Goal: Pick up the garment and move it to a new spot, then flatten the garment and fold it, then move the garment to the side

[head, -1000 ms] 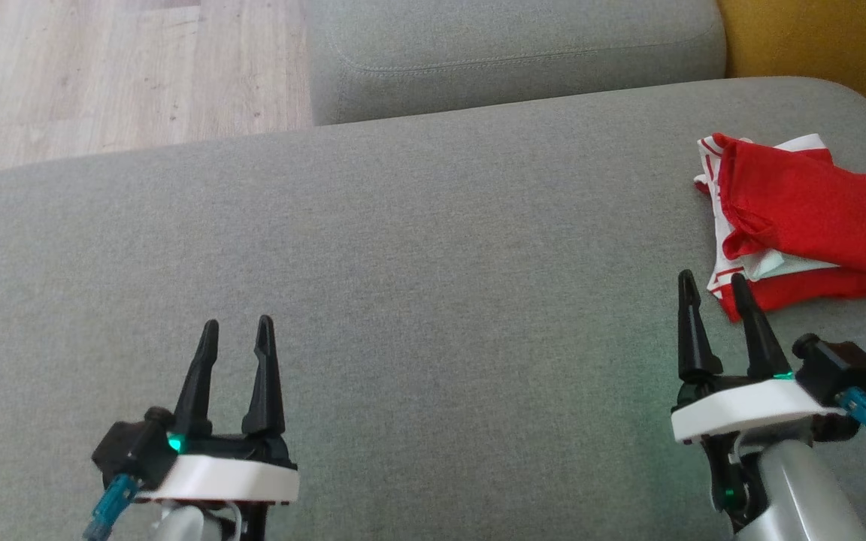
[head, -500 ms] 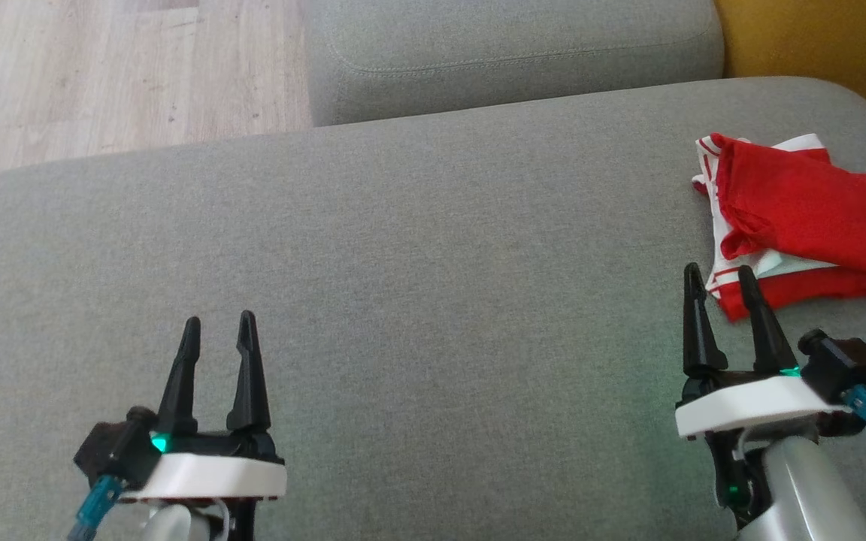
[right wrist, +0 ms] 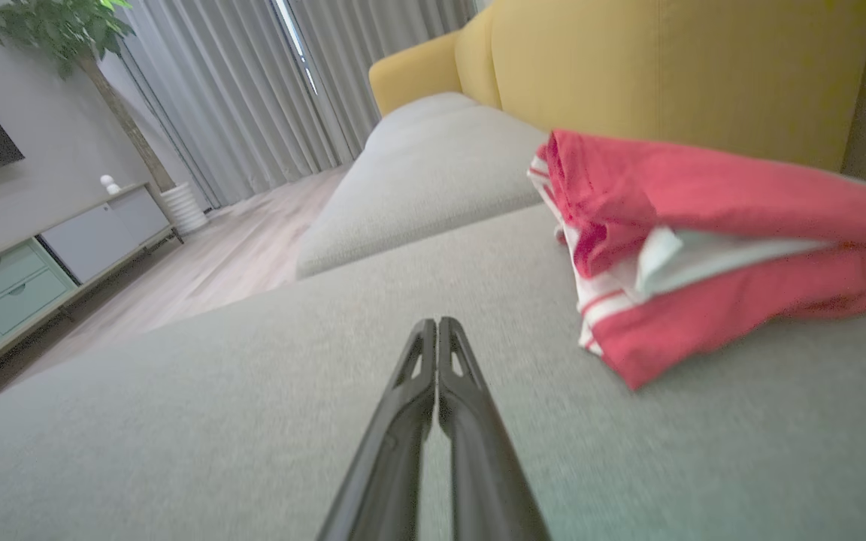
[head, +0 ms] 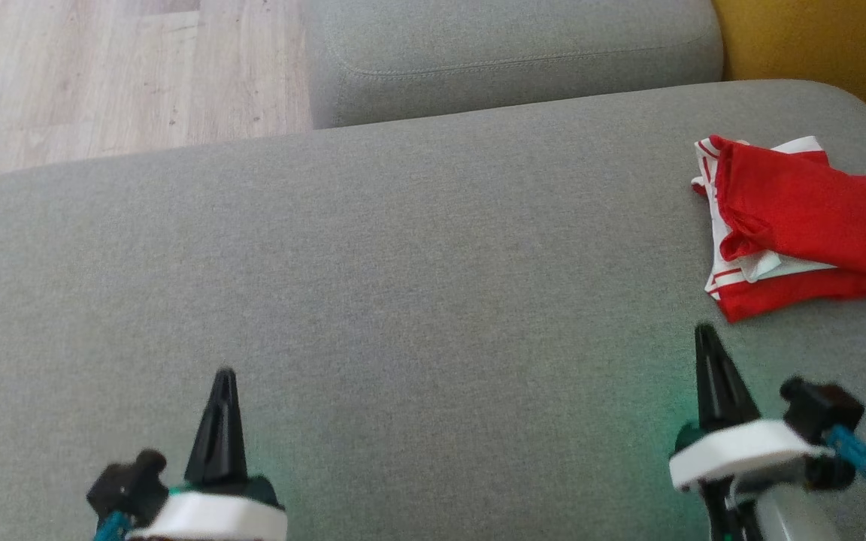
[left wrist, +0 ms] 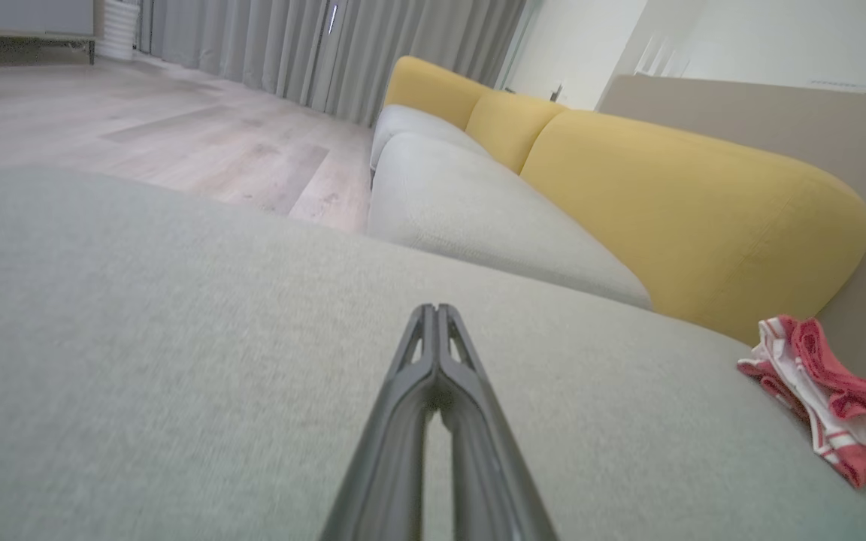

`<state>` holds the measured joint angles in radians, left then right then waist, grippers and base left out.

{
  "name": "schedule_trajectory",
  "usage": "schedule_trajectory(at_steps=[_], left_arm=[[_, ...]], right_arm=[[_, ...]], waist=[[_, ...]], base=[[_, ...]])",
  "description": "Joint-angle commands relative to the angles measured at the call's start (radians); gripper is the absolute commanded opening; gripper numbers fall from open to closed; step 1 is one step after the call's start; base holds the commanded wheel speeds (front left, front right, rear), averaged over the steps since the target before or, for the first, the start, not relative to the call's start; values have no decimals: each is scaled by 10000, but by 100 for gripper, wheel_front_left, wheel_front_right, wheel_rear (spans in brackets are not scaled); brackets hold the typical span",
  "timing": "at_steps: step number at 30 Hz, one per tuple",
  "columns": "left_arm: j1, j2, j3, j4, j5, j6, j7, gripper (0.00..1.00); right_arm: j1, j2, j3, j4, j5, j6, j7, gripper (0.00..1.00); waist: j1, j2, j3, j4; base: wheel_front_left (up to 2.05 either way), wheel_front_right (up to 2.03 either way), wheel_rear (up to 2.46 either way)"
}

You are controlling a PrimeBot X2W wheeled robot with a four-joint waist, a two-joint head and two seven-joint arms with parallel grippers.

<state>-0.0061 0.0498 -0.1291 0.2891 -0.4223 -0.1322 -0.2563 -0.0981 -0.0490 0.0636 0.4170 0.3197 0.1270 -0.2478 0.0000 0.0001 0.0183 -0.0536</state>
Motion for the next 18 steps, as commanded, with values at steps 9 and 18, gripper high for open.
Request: schedule_trajectory(at_steps=[9, 18], left_arm=[[-118, 43, 130, -125, -988, 5, 242, 0], [-194, 78, 257, -130, -1879, 4, 471, 0]], right_arm=[[-67, -26, -111, -227, 1042, 3, 253, 0], [-69, -42, -219, -342, 1983, 6, 497, 0]], waist=[[0, -1, -12, 42], [0, -1, -23, 81]], base=[[0, 0, 0], [0, 0, 0]])
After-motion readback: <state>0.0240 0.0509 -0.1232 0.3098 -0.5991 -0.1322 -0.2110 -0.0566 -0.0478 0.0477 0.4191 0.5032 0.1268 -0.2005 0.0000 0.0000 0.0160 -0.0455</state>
